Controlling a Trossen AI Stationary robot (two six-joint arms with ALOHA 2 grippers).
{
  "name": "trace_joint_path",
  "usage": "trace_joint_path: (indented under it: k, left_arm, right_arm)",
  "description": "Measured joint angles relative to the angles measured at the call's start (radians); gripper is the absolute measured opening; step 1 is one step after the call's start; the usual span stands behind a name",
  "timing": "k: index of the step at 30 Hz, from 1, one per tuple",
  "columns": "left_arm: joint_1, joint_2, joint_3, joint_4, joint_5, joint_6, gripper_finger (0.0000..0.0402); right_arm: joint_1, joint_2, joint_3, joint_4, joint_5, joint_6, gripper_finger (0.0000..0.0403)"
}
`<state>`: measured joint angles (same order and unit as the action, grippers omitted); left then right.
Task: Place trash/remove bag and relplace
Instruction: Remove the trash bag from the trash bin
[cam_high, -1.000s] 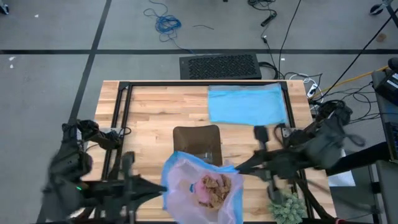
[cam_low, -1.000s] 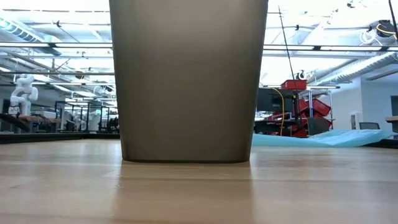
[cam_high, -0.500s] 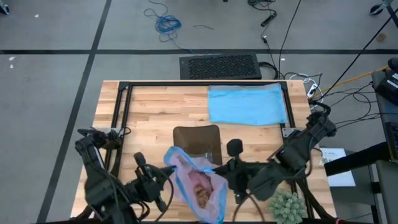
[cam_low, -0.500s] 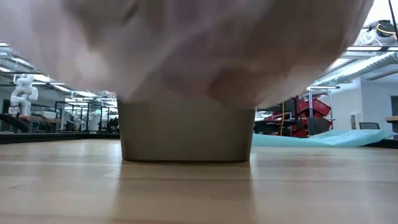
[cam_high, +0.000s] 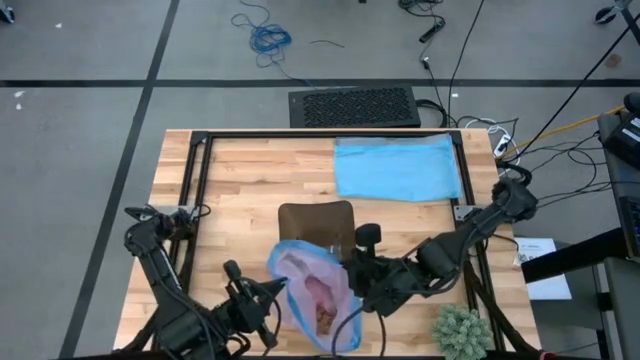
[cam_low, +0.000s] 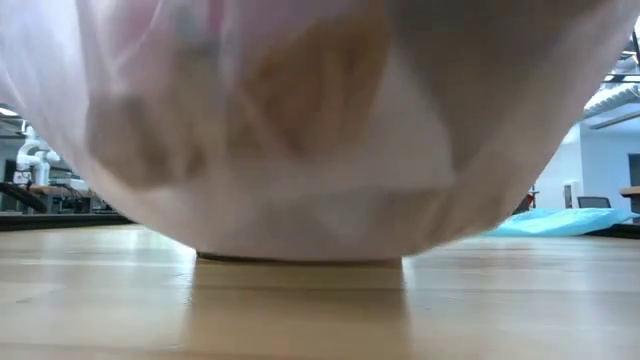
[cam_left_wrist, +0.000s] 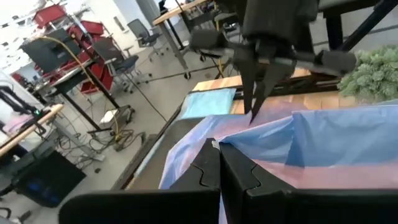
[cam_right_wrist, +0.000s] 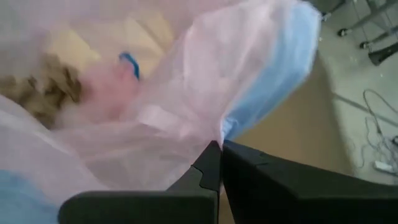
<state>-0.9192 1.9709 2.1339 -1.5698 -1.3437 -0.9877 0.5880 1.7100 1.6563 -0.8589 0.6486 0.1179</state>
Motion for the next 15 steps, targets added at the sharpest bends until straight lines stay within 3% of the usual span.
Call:
trace_joint_path:
  k: [7, 15]
  left_arm:
    - [0.025, 0.0, -0.107, -0.001, 0.001, -0.133, 0.0]
    - [0.058, -0.011, -0.126, -0.001, 0.006, -0.12, 0.0]
  right_arm:
    - [-0.045, -0.073, -0.273, 0.269, -0.026, 0.001, 0.0001]
    - [-0.125, -0.106, -0.307, 0.374, -0.022, -0.126, 0.0001]
